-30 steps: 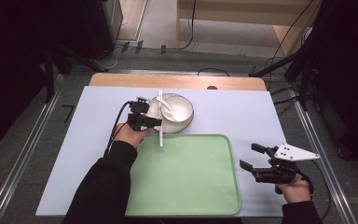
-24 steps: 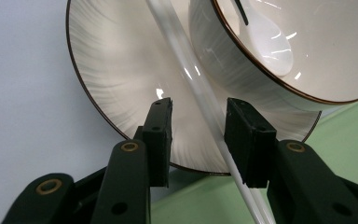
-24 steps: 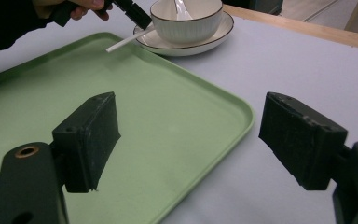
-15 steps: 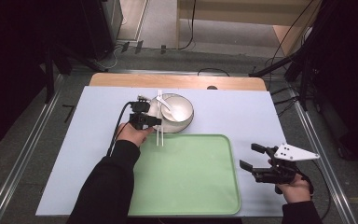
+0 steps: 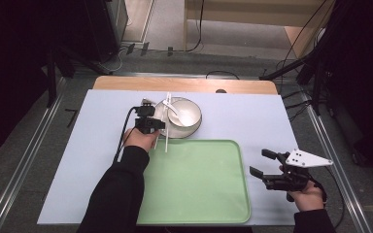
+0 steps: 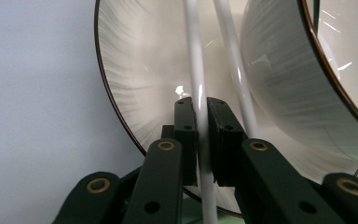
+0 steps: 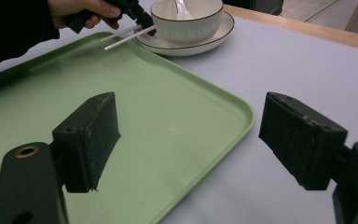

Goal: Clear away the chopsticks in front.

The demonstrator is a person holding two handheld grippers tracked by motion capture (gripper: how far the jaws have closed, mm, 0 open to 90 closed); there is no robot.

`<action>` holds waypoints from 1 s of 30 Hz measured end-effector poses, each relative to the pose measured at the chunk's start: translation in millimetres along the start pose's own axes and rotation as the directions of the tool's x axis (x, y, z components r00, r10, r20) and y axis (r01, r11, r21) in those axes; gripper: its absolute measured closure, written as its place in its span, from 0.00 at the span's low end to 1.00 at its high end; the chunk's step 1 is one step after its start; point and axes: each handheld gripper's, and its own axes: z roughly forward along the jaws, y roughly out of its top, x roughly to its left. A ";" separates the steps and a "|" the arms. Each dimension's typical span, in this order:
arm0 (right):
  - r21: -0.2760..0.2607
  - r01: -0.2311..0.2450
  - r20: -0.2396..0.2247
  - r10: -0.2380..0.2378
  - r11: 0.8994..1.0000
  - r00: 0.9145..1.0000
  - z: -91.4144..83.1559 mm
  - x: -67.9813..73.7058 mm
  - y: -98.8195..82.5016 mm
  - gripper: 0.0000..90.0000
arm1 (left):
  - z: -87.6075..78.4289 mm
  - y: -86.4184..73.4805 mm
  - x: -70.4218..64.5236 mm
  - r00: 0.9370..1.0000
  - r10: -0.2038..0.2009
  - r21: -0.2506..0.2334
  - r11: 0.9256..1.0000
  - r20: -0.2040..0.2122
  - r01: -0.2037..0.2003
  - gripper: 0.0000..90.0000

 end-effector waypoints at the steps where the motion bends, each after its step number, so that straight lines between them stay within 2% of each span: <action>1: 0.000 0.000 0.000 0.000 1.000 1.000 0.0 -0.1 0.0 0.23 | -0.2 0.3 0.6 1.000 -0.007 0.005 1.000 0.005 0.007 0.94; 5: -0.001 0.001 0.000 -0.001 1.000 1.000 -0.2 0.0 0.0 0.23 | -1.3 0.7 1.7 1.000 -0.016 -0.008 1.000 0.000 0.016 0.94; 10: -0.001 0.001 0.001 -0.001 1.000 1.000 -0.4 -0.2 0.0 0.23 | -8.8 2.7 3.3 0.999 -0.024 -0.025 0.999 0.040 0.025 0.95; 12: -0.001 0.001 0.002 -0.001 1.000 1.000 -0.6 -0.1 0.0 0.23 | -16.5 5.0 7.9 0.996 -0.045 -0.032 0.998 0.077 0.048 0.95; 17: -0.003 0.003 0.001 -0.003 1.000 1.000 -1.3 0.5 0.1 0.23 | -29.3 7.5 16.5 0.996 -0.053 -0.044 0.997 0.067 0.056 0.95; 18: -0.002 0.004 0.001 -0.004 1.000 1.000 -1.3 0.3 -0.1 0.23 | -41.2 8.5 22.7 0.996 -0.045 -0.053 0.997 0.071 0.049 0.95; 19: -0.001 0.002 0.003 -0.002 1.000 1.000 -1.3 0.4 -0.2 0.23 | -41.2 8.5 22.7 0.996 -0.045 -0.053 0.997 0.071 0.049 0.95; 21: 0.001 0.004 0.004 -0.004 1.000 1.000 -1.2 0.2 -0.5 0.23 | -56.9 7.9 29.3 0.996 -0.041 -0.062 0.997 0.077 0.046 0.95; 23: 0.002 0.004 0.003 -0.004 1.000 1.000 -1.2 0.3 -0.5 0.23 | -62.2 6.9 31.3 0.996 -0.037 -0.065 0.997 0.079 0.043 0.95; 24: 0.004 0.005 0.003 -0.005 1.000 1.000 -0.8 0.6 -0.5 0.23 | -73.6 3.5 33.6 0.994 -0.035 -0.063 0.997 0.104 0.041 0.95; 25: 0.004 0.005 0.003 -0.005 1.000 1.000 -0.8 0.6 -0.5 0.23 | -73.6 3.5 33.6 0.994 -0.035 -0.063 0.997 0.104 0.041 0.95; 28: 0.008 0.007 0.005 -0.007 1.000 1.000 -0.4 1.2 -0.3 0.23 | -91.6 -6.8 30.9 0.993 0.017 -0.075 0.997 0.117 -0.008 0.95; 30: 0.009 0.006 0.006 -0.007 1.000 1.000 -0.4 1.3 -0.3 0.23 | -95.8 -10.0 29.7 0.992 0.025 -0.080 0.997 0.122 -0.016 0.95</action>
